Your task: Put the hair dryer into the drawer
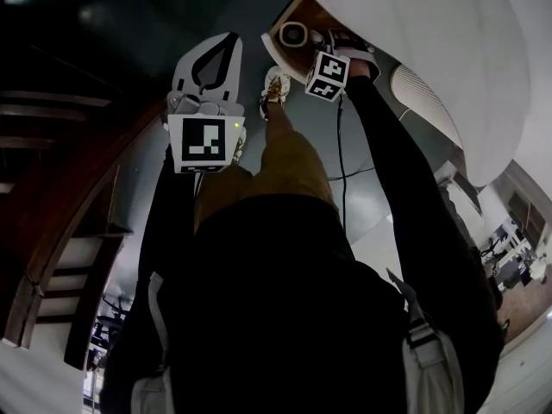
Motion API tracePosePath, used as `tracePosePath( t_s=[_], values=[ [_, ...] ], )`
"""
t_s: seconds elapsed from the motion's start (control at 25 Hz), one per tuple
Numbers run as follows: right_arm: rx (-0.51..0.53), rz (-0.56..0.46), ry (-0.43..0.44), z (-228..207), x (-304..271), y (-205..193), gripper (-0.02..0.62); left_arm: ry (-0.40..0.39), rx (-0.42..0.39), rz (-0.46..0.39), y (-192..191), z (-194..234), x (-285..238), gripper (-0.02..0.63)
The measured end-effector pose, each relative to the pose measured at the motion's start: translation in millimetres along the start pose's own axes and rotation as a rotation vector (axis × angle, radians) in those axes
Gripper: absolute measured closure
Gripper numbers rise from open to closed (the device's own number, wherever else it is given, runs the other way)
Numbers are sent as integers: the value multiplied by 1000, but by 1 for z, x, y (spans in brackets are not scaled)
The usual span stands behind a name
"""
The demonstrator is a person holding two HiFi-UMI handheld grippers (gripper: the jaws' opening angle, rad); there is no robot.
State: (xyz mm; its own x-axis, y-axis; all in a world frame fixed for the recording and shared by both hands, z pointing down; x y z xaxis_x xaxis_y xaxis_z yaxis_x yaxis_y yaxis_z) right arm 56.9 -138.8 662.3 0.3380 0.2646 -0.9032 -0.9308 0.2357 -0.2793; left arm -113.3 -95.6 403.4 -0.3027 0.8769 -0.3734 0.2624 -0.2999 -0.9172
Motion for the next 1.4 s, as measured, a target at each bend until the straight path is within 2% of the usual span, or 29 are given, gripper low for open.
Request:
tracePosePath(
  t_s=[0.28, 0.56, 0.92, 1.12, 1.4],
  values=[
    [-91, -10, -49, -6, 24, 3, 333, -32, -23, -20, 11, -8, -7, 589],
    [-229, -46, -105, -7, 53, 18, 333, -47, -46, -49, 28, -13, -9, 589],
    [-356, -120, -259, -32, 112, 46, 333, -47, -77, -92, 48, -14, 6, 589],
    [-476, -175, -331, -35, 141, 60, 333, -58, -87, -121, 57, -15, 20, 589],
    [-690, -241, -450, -37, 177, 57, 333, -74, -92, -165, 68, -14, 31, 589]
  ],
)
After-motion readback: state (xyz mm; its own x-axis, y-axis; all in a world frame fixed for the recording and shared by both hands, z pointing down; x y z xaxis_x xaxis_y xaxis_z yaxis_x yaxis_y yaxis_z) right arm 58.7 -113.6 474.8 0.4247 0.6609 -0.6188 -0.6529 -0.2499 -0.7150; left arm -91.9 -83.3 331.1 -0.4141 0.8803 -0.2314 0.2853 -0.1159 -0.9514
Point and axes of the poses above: the fingertips, and each gripper's own axes: x backward along the fingers, z to its left, y out of its top, the point moved 4 cm from there along x, backward along the fingers, and after that the axes turned 7 degrees about -z, right-handed, at the moved point
